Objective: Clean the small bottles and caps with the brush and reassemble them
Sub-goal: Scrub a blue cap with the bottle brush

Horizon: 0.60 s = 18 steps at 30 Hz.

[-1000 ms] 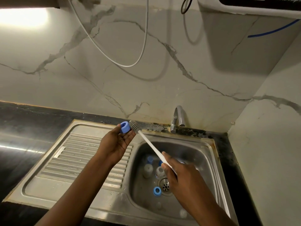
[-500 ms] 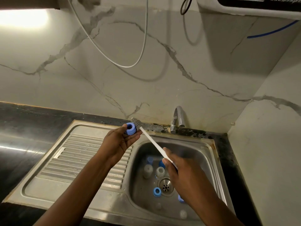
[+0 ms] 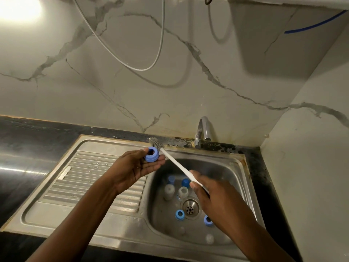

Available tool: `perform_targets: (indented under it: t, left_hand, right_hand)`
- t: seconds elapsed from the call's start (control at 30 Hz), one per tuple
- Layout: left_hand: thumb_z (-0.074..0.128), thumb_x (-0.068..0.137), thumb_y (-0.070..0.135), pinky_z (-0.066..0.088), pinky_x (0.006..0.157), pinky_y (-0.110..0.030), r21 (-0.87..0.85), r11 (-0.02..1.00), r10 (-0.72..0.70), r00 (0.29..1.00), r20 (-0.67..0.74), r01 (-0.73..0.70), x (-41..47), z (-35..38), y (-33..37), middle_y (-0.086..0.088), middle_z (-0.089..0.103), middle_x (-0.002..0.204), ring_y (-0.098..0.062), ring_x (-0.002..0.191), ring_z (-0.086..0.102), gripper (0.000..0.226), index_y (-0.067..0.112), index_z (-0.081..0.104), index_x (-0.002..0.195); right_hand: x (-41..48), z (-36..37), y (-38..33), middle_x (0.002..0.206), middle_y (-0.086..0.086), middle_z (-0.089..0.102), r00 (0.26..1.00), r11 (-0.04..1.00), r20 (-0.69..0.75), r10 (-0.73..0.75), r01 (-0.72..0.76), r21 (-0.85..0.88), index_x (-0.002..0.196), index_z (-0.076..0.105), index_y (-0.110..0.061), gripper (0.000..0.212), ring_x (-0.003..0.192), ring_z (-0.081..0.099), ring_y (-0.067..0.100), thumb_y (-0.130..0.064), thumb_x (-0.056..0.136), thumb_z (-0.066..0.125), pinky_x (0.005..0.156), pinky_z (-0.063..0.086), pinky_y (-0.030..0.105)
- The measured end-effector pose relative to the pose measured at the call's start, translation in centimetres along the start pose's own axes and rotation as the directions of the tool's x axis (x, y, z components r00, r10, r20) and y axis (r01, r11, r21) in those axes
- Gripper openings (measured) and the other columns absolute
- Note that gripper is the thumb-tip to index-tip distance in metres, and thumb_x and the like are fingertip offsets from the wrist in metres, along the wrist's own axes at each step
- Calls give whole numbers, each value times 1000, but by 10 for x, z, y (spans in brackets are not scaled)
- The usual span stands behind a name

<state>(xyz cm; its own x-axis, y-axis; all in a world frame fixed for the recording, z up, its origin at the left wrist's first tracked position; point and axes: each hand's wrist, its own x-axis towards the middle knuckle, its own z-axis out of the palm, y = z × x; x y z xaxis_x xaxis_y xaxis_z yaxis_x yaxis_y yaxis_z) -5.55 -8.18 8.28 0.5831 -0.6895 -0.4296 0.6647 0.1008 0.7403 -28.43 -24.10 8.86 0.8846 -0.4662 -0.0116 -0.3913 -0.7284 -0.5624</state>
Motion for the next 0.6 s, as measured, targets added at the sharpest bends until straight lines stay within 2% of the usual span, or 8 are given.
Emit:
perform_targets:
  t: [0.1,0.27,0.37,0.5,0.6]
  left_hand:
    - [47,110,14,55,100,-50,58,998,-23,999,36,21,-3,0,0,-33,69,127,-45,119,69,34,-5,58,135]
    - [46,112,18,58,97,-48,-23,1000,-12,1000,-22,11,6,-8,2,-32,70,125,-42,117,71,35,-5,56,136]
    - [47,112,18,57,98,-48,-23,1000,11,999,-48,-12,14,-11,0,-32,70,125,-43,119,70,36,-5,56,137]
    - [47,112,20,56,100,-47,-32,999,16,998,-55,-18,22,-16,-3,-32,70,126,-43,120,69,38,-6,55,138]
    - [50,111,20,56,101,-48,-15,1000,-9,999,-46,8,27,-18,-9,-30,70,126,-43,120,69,35,-4,57,136]
  right_hand:
    - [0,-2,0,70,-9,63,1000,1000,7,-15,15,-25,151,44,-45,46,63,66,7,-54,107,39,62,60,30]
    - [-3,3,5,78,-6,69,1000,1000,17,-23,23,-19,150,44,-47,46,62,67,6,-57,106,37,65,60,29]
    - [-6,5,11,79,-5,67,1000,1000,8,-9,9,-12,151,38,-51,51,59,66,7,-64,102,30,65,61,30]
    - [-9,3,17,73,-9,64,1000,1000,16,11,-11,5,151,39,-53,55,63,67,6,-67,99,26,70,61,32]
    - [-12,-3,25,68,-12,62,1000,1000,-8,30,-30,-4,149,44,-52,53,67,67,5,-65,99,30,70,59,27]
